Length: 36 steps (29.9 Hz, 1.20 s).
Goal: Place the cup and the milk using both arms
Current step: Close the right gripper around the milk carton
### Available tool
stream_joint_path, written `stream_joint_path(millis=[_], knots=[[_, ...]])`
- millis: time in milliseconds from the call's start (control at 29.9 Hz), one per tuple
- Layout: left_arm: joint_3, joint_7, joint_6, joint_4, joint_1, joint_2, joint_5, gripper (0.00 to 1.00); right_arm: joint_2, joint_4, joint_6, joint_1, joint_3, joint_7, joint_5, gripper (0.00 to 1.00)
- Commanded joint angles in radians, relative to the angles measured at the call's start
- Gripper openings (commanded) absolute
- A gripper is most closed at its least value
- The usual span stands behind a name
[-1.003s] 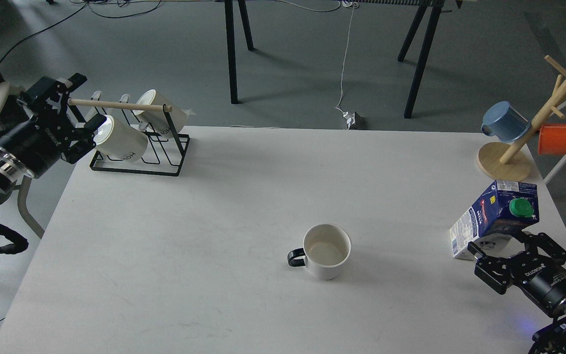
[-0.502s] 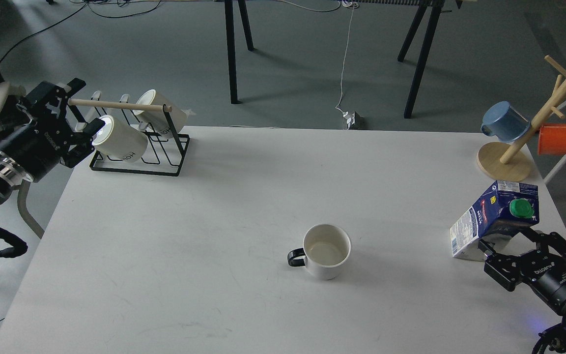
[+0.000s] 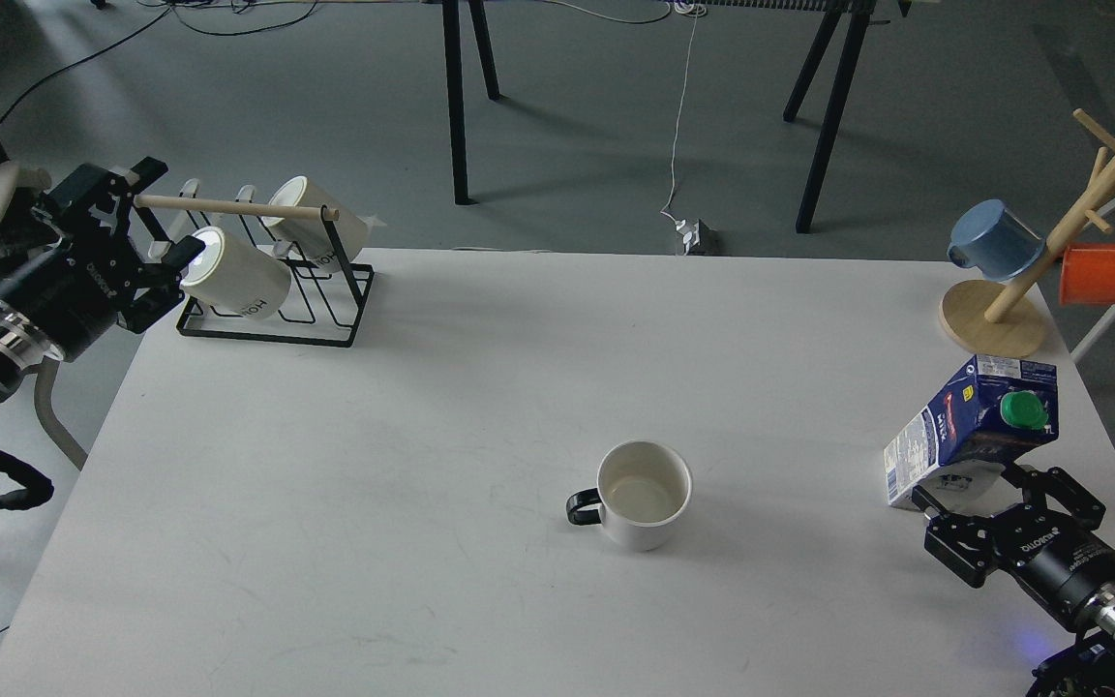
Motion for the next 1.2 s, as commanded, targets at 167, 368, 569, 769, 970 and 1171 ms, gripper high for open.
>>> stream_joint_path(millis=[167, 368, 569, 769, 970, 1171], knots=[[0.000, 0.000, 0.000, 0.001, 0.015, -0.005, 0.001, 0.99, 0.032, -0.008, 0.000, -0.015, 0.014, 0.006, 0.005, 0.99], [0.000, 0.000, 0.000, 0.044, 0.015, -0.028, 0.001, 0.99, 0.046, -0.010, 0.000, -0.018, 0.026, 0.011, 0.031, 0.99], [0.000, 0.000, 0.000, 0.049, 0.017, -0.029, 0.001, 0.99, 0.035, -0.037, 0.000, -0.018, 0.073, 0.008, 0.062, 0.99], [0.002, 0.000, 0.000, 0.058, 0.017, -0.034, 0.001, 0.99, 0.020, -0.066, 0.000, -0.017, 0.106, 0.006, 0.062, 0.99], [0.002, 0.000, 0.000, 0.078, 0.017, -0.049, 0.001, 0.99, 0.018, -0.068, 0.000, -0.015, 0.132, 0.006, 0.062, 0.99], [0.002, 0.000, 0.000, 0.080, 0.017, -0.049, 0.001, 0.99, 0.017, -0.089, 0.000, -0.007, 0.147, 0.006, 0.062, 0.99]])
